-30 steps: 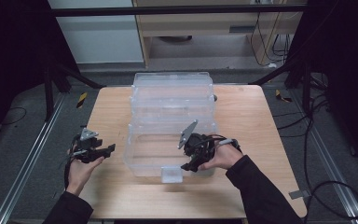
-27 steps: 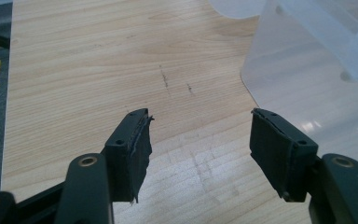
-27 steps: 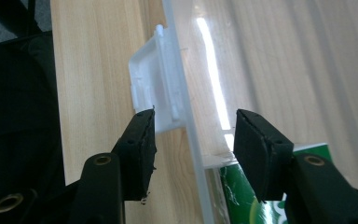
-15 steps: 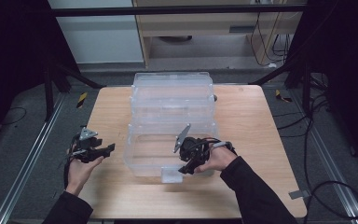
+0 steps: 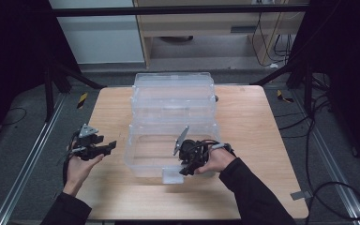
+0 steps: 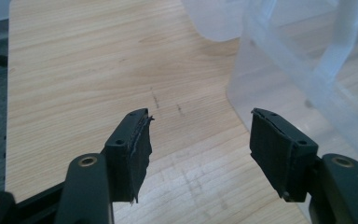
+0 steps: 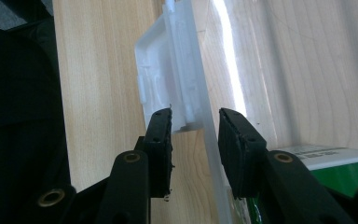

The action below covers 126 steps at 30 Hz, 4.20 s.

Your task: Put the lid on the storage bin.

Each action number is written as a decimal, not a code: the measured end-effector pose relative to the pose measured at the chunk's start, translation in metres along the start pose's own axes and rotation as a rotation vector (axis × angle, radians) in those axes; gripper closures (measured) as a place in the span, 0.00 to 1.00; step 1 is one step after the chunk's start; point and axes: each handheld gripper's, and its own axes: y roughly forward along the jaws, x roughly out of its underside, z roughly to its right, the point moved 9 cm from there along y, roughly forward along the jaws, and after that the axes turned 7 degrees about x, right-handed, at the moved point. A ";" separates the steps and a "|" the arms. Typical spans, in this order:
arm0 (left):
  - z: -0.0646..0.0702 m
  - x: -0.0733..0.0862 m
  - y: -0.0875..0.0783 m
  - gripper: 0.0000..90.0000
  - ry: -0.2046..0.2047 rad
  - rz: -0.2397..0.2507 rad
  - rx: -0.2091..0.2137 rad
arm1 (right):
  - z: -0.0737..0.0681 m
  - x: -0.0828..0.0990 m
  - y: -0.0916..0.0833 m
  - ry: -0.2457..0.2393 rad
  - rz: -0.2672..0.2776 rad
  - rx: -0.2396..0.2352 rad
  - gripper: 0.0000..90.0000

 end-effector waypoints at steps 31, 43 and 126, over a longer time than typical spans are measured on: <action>0.063 -0.113 -0.021 0.44 0.383 -0.023 0.244 | 0.002 0.001 0.006 -0.003 -0.019 -0.037 0.75; 0.079 -0.133 -0.011 0.43 0.498 -0.064 0.298 | 0.002 0.001 0.007 -0.017 -0.008 -0.034 0.75; 0.104 -0.176 0.067 0.94 0.980 -0.395 0.341 | 0.001 0.001 0.007 -0.024 -0.026 -0.039 0.75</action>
